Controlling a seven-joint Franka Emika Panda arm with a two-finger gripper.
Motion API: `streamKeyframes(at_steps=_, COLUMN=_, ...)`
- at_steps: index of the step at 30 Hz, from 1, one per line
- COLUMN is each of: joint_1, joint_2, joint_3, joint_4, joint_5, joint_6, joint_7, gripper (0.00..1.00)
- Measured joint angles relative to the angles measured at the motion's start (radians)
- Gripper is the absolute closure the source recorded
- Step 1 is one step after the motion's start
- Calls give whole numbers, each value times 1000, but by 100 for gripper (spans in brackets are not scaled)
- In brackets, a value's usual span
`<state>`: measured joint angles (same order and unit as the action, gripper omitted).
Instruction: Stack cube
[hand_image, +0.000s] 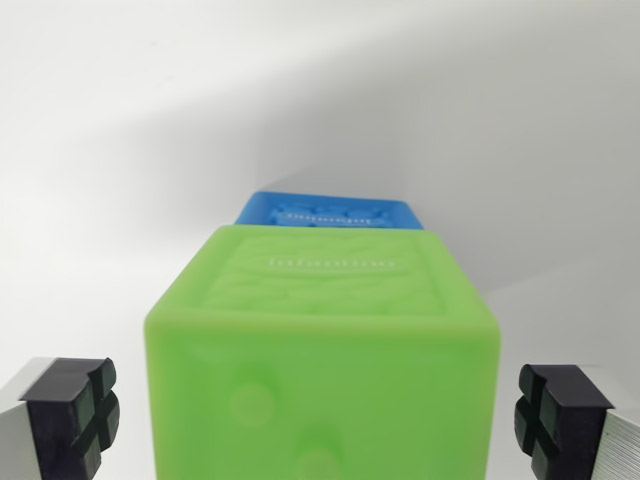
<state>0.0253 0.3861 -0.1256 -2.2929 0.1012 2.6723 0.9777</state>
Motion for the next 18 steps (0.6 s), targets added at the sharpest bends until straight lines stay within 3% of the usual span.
streamKeyframes(at_steps=18, joint_1=10, joint_2=-124, joint_3=-16, joint_4=-8, joint_5=-34, joint_6=-111, joint_7=22, gripper=0)
